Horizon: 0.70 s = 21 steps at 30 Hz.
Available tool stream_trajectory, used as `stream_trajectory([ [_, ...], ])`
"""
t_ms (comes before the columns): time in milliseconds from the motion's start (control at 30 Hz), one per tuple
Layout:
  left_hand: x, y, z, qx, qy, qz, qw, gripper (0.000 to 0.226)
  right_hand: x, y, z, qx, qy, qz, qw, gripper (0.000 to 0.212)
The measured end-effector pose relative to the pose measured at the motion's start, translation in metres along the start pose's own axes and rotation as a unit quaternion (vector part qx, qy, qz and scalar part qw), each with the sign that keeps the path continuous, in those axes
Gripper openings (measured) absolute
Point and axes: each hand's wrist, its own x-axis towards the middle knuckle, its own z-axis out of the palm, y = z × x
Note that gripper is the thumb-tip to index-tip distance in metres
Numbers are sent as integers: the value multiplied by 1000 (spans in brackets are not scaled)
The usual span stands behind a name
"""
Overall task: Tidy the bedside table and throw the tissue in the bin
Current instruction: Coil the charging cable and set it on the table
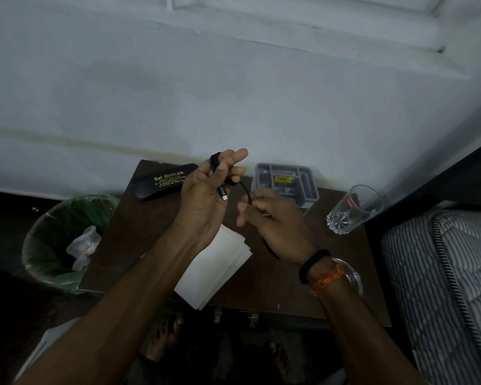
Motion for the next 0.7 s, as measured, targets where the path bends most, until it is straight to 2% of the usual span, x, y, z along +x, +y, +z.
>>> stream_trajectory([
  [133,-2,-1,2,50,-5,31,998,36,0,-4,2,80,-62,63,993,38],
  [200,-5,-3,3,137,-24,78,987,35,1,-1,1,113,-81,78,987,32],
  [267,-10,-7,5,246,-48,132,959,35,-1,-2,-3,92,-99,74,988,28],
  [333,-14,-9,6,365,-81,190,908,37,-2,-2,-7,61,-123,67,988,24],
  [400,-14,-11,3,481,-135,244,831,39,-4,-2,-14,58,-150,66,985,17],
  [467,-13,-11,-5,554,-205,271,760,44,-4,-2,-23,70,-152,67,984,8],
  [533,-13,-13,-13,604,-255,286,699,51,-6,-1,-34,83,-130,72,985,9],
  [633,-14,-18,-17,663,-264,301,632,56,-9,0,-48,120,-94,85,985,15],
  [700,-14,-21,-16,686,-263,296,610,57,-9,3,-53,115,-75,86,987,16],
])
